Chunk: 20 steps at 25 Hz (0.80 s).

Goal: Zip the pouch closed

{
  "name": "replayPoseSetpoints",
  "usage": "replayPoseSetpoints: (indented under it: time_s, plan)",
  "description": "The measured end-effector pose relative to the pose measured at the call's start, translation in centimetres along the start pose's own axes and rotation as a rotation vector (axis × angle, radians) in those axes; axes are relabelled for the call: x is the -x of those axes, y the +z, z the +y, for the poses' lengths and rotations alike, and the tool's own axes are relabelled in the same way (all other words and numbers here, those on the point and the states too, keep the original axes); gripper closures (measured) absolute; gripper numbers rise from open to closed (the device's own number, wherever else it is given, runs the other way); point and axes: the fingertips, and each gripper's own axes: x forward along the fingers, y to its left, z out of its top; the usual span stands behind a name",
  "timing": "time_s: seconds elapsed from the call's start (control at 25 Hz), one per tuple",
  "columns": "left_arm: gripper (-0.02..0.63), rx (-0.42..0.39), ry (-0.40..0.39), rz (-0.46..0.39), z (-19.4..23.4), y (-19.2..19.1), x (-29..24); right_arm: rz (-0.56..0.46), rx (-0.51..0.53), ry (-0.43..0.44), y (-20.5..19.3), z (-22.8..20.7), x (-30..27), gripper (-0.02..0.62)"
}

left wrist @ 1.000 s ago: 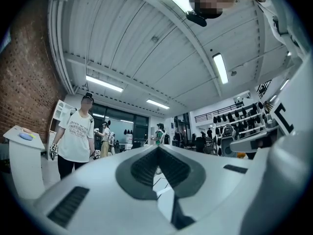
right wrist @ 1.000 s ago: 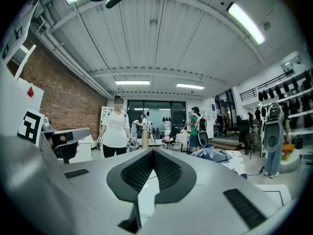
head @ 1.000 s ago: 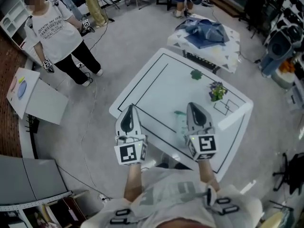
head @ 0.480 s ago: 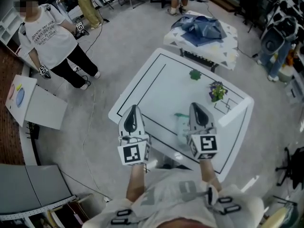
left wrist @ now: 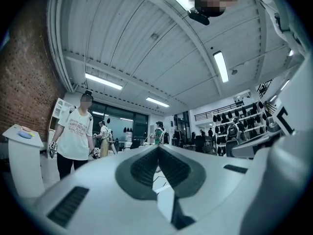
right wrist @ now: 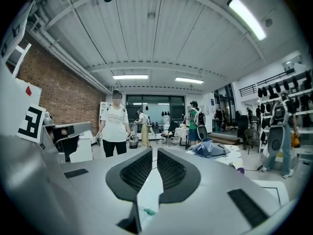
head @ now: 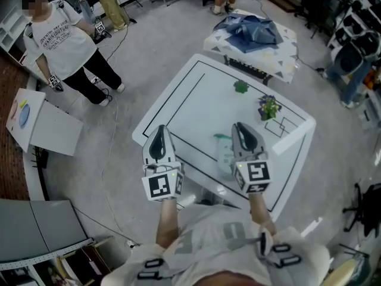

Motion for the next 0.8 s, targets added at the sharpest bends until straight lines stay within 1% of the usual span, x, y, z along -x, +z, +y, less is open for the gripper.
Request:
replayPoseSetpoints:
  time_s: [0.16, 0.2, 0.28, 0.36, 0.4, 0.52, 0.68, 0.8]
  plan:
    - [0.598, 0.044, -0.031, 0.026, -0.6, 0.0, -0.3, 0.008, 0.036, 0.027, 0.4, 0.5, -0.3, 0.581]
    - [0.598, 0.05, -0.038, 0.026, -0.8, -0.1, -0.3, 0.016, 0.05, 0.045, 0.5, 1.0, -0.6, 0.564]
    - [0.598, 0.052, -0.041, 0.026, -1.0, -0.3, -0.1, 0.042, 0.086, 0.091, 0.1, 2.3, -1.0, 0.487]
    - [0.598, 0.052, -0.041, 0.024, -1.1, -0.4, 0.0, 0.077, 0.136, 0.126, -0.7, 3.2, -1.5, 0.464]
    - [0.598, 0.052, -0.039, 0.023, -1.1, -0.4, 0.0, 0.099, 0.167, 0.141, -1.3, 3.6, -1.8, 0.456]
    - [0.598, 0.039, -0.021, 0.04, -0.8, -0.3, 0.1, 0.162, 0.278, 0.186, -3.8, 4.7, -3.4, 0.456]
    - [0.598, 0.027, -0.003, 0.076, -0.5, -1.1, 0.6, 0.287, 0.468, 0.281, -9.2, 6.0, -5.4, 0.457]
    - [0.598, 0.021, 0.008, 0.097, 0.0, -1.9, 1.0, 0.38, 0.606, 0.328, -12.9, 6.5, -6.4, 0.457]
